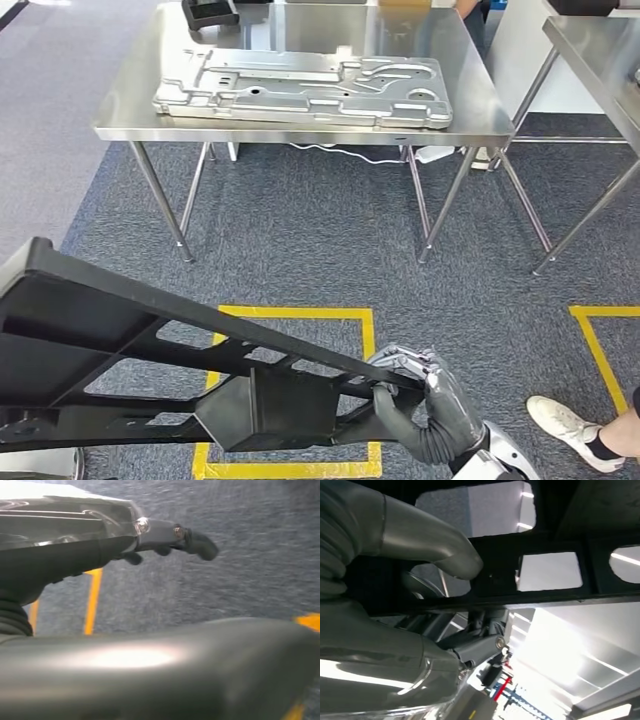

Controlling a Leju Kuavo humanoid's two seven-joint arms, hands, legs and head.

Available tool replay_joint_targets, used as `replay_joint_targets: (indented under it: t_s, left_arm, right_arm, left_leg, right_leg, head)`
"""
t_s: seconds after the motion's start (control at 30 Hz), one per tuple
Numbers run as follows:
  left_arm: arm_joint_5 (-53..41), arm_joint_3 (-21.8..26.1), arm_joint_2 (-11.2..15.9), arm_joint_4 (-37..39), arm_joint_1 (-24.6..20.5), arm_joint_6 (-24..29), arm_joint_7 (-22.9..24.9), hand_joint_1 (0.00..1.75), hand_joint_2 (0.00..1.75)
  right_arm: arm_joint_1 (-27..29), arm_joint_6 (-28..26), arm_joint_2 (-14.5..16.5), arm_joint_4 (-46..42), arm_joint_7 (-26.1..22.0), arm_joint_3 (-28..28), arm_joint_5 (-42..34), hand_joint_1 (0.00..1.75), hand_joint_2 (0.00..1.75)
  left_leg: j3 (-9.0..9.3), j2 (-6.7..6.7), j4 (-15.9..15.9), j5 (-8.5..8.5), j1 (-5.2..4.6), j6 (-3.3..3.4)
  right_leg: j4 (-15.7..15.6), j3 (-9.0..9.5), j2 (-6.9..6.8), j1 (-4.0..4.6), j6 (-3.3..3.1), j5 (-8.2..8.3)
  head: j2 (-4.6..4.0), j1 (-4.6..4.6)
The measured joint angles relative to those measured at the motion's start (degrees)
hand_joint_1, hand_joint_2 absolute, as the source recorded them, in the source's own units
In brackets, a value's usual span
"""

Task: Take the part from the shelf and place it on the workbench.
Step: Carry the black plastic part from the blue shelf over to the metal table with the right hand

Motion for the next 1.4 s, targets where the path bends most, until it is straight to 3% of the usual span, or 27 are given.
replay_joint_targets:
  t_s: [0.1,0.13,0.17,0.27,0.3,0.33,0.43,0.5,0.53,0.6,0.63,0.67,0.7,0.77,0.8,0.83,0.9,1.0,1.07,1.13,1.17,1.2,1.27,1.3,1.33,1.4]
  left_arm:
    - [0.06,0.01,0.03,0.0,-0.1,0.01,-0.1,0.0,1.75]
    - [0.06,0.01,0.03,0.0,-0.08,0.01,-0.11,0.0,1.75]
    - [0.06,0.02,0.04,0.0,-0.04,0.01,-0.11,0.0,1.75]
    - [0.06,0.04,0.04,0.0,-0.04,0.01,-0.11,0.0,1.75]
    - [0.05,0.04,0.04,0.0,-0.08,0.01,-0.12,0.0,1.75]
    - [0.05,0.03,0.04,0.0,-0.12,0.01,-0.13,0.0,1.75]
    - [-0.01,0.03,0.06,0.0,-0.29,0.01,-0.2,0.0,1.75]
    - [-0.13,0.03,0.07,0.0,-0.49,-0.02,-0.3,0.0,1.75]
    - [-0.26,0.02,0.08,0.0,-0.56,-0.04,-0.33,0.0,1.75]
    - [-0.52,0.0,0.08,0.0,-0.51,-0.08,-0.32,0.0,1.75]
    - [-0.6,0.0,0.09,0.0,-0.42,-0.08,-0.28,0.0,1.75]
    - [-0.62,0.01,0.09,0.0,-0.3,-0.08,-0.24,0.0,1.75]
    - [-0.62,0.01,0.09,0.0,-0.23,-0.08,-0.21,0.0,1.75]
    - [-0.62,0.0,0.1,0.0,-0.18,-0.09,-0.19,0.0,1.75]
    - [-0.62,-0.02,0.11,0.0,-0.13,-0.09,-0.19,0.0,1.75]
    - [-0.62,-0.03,0.13,0.0,-0.1,-0.1,-0.15,0.0,1.75]
    - [-0.62,-0.06,0.17,0.0,-0.05,-0.12,-0.08,0.0,1.75]
    - [-0.62,-0.06,0.22,0.0,-0.12,-0.11,-0.08,0.0,1.75]
    - [-0.62,-0.07,0.24,0.0,-0.19,-0.14,-0.11,0.0,1.75]
    - [-0.62,-0.08,0.25,0.0,-0.21,-0.17,-0.11,0.0,1.75]
    - [-0.62,-0.08,0.25,0.0,-0.21,-0.17,-0.11,0.0,1.75]
    - [-0.62,-0.08,0.25,0.0,-0.23,-0.17,-0.11,0.0,1.75]
    - [-0.62,-0.08,0.25,0.0,-0.29,-0.17,-0.11,0.0,1.75]
    - [-0.63,-0.09,0.25,0.0,-0.34,-0.17,-0.11,0.0,1.75]
    - [-0.63,-0.09,0.25,0.0,-0.37,-0.17,-0.1,0.0,1.75]
    - [-0.64,-0.1,0.25,0.0,-0.46,-0.17,-0.07,0.0,1.75]
  right_arm:
    - [-0.21,0.18,-0.08,0.19,0.0,0.12,-0.49,1.75,1.75]
    - [-0.21,0.22,-0.11,0.3,0.0,0.16,-0.53,1.75,1.75]
    - [-0.22,0.24,-0.13,0.38,0.0,0.21,-0.54,1.75,1.75]
    - [-0.37,0.36,-0.15,0.49,0.0,0.36,-0.55,1.75,1.75]
    - [-0.45,0.4,-0.16,0.5,-0.02,0.41,-0.54,1.75,1.75]
    - [-0.53,0.4,-0.18,0.51,-0.07,0.45,-0.43,1.75,1.75]
    - [-0.58,0.24,-0.2,0.44,-0.49,0.52,0.02,1.75,1.75]
    - [-0.65,0.22,-0.19,0.26,-1.58,0.54,0.3,1.75,1.75]
    - [-0.76,0.24,-0.17,0.14,-2.42,0.54,0.63,1.75,1.75]
    - [-0.94,0.24,-0.15,0.0,-3.94,0.54,1.51,1.75,1.75]
    - [-0.95,0.24,-0.14,-0.03,-4.35,0.55,1.83,1.75,1.75]
    - [-0.95,0.24,-0.13,-0.03,-4.51,0.56,1.99,1.75,1.75]
    - [-0.95,0.23,-0.09,-0.04,-4.52,0.56,2.03,1.75,1.75]
    - [-0.97,0.22,0.03,-0.06,-4.56,0.57,2.06,1.75,1.75]
    - [-1.04,0.21,0.09,-0.06,-4.6,0.56,2.07,1.75,1.75]
    - [-1.11,0.21,0.15,-0.08,-4.68,0.56,2.08,1.75,1.75]
    - [-1.26,0.22,0.26,-0.16,-4.9,0.56,2.03,1.75,1.75]
    - [-1.35,0.23,0.34,-0.34,-5.12,0.55,1.98,1.75,1.75]
    - [-1.45,0.24,0.36,-0.39,-5.16,0.54,1.97,1.75,1.75]
    - [-1.4,0.25,0.36,-0.38,-5.16,0.52,1.97,1.75,1.75]
    - [-1.35,0.25,0.36,-0.38,-5.16,0.52,1.97,1.75,1.75]
    - [-1.32,0.26,0.36,-0.38,-5.16,0.52,1.97,1.75,1.75]
    - [-1.31,0.26,0.36,-0.37,-5.16,0.52,1.96,1.75,1.75]
    - [-1.29,0.24,0.37,-0.4,-5.16,0.51,1.97,1.75,1.75]
    - [-1.28,0.21,0.38,-0.47,-5.17,0.51,2.01,1.75,1.75]
    - [-1.16,0.08,0.44,-0.71,-5.2,0.41,2.15,1.75,1.75]
  left_leg:
    - [1.22,0.09,-0.33,-0.8,0.02,0.63]
    - [1.69,0.09,-0.33,-1.2,-0.02,0.7]
    - [2.28,0.04,-0.33,-1.65,-0.05,0.71]
    - [4.39,-0.18,-0.36,-3.2,-0.14,0.4]
    - [4.82,-0.23,-0.38,-3.66,-0.18,0.1]
    - [4.99,-0.24,-0.43,-3.98,-0.19,-0.22]
    - [5.33,-0.14,-1.01,-4.46,-0.16,-1.1]
    - [4.86,-0.12,0.73,-5.57,-0.18,-1.69]
    - [3.46,-0.13,3.43,-6.7,-0.13,-1.96]
    - [-1.36,-0.13,11.21,-9.02,-0.04,-2.39]
    - [-3.55,-0.13,14.11,-9.24,-0.01,-2.51]
    - [-4.92,-0.13,15.11,-8.27,-0.01,-2.53]
    - [-5.25,-0.13,13.86,-6.06,-0.01,-2.47]
    - [-3.96,-0.23,7.82,-0.57,-0.07,-2.04]
    - [-3.15,-0.33,5.25,1.13,-0.19,-1.74]
    - [-2.53,-0.43,3.56,1.58,-0.36,-1.38]
    - [-1.91,-0.5,2.15,0.45,-0.65,-0.73]
    - [-0.69,-0.21,0.49,-0.37,-0.21,-0.03]
    - [0.4,0.11,-0.06,-0.81,-0.05,0.4]
    - [1.44,0.45,-0.12,-1.61,-0.06,0.63]
    - [2.07,0.57,-0.12,-2.1,-0.07,0.66]
    - [2.81,0.66,-0.12,-2.62,-0.06,0.63]
    - [4.49,0.83,-0.18,-3.81,-0.03,0.37]
    - [5.18,0.89,-0.18,-4.37,-0.11,0.09]
    - [5.61,1.01,-0.22,-4.81,-0.19,-0.21]
    - [5.81,1.39,-0.47,-5.21,-0.37,-0.7]
  right_leg:
    - [10.62,-6.39,-0.03,-0.02,0.17,-3.04]
    - [12.93,-8.35,-0.03,-0.02,0.21,-2.87]
    - [13.21,-9.43,-0.03,-0.02,0.22,-1.55]
    - [5.07,-7.97,-0.09,0.17,-0.13,5.86]
    - [2.55,-7.09,-0.12,0.33,-0.37,7.07]
    - [1.15,-6.56,-0.11,0.51,-0.67,7.16]
    - [-0.21,-5.8,0.08,0.5,-1.48,5.92]
    - [-0.9,-4.92,-0.02,0.08,-2.05,5.64]
    - [-1.13,-4.44,-0.14,-0.08,-2.3,5.41]
    - [-1.23,-3.67,-0.27,-0.09,-2.62,4.71]
    - [-1.22,-3.22,-0.25,-0.08,-2.67,4.31]
    - [-1.22,-2.63,-0.17,-0.08,-2.67,3.87]
    - [-1.22,-1.91,-0.09,-0.09,-2.62,3.37]
    - [-1.29,-0.38,0.06,-0.1,-2.34,2.27]
    - [-1.31,0.11,0.21,-0.07,-2.06,1.8]
    - [-1.36,0.32,0.35,-0.05,-1.74,1.5]
    - [-1.61,0.23,0.61,-0.01,-1.01,1.28]
    - [-0.53,-0.1,0.4,-0.05,-0.14,0.38]
    - [5.22,-3.17,0.24,-0.03,0.13,-1.74]
    - [12.44,-8.05,0.2,-0.04,0.31,-3.3]
    - [14.1,-9.74,0.16,-0.04,0.38,-2.65]
    - [13.5,-10.36,0.07,-0.04,0.42,-0.74]
    - [7.73,-9.17,-0.57,0.03,0.26,4.65]
    - [5.01,-8.34,-1.05,0.24,0.04,6.51]
    - [2.97,-7.59,-1.45,0.43,-0.29,7.12]
    - [1.59,-7.05,-1.52,0.79,-0.97,6.2]
  head:
    - [0.0,0.02]
    - [0.0,0.02]
    - [0.0,0.02]
    - [0.0,0.01]
    - [0.0,0.03]
    - [0.0,0.02]
    - [0.0,0.06]
    - [0.0,0.04]
    - [0.0,0.01]
    - [0.0,-0.03]
    - [0.0,-0.04]
    - [0.0,-0.04]
    - [0.0,-0.04]
    - [0.0,-0.04]
    - [0.0,-0.04]
    - [0.0,-0.07]
    - [0.0,-0.15]
    - [0.0,-0.16]
    - [0.0,-0.15]
    - [0.0,-0.14]
    - [0.0,-0.14]
    - [0.0,-0.14]
    - [0.0,-0.14]
    - [0.0,-0.13]
    - [0.0,-0.12]
    - [0.0,-0.13]
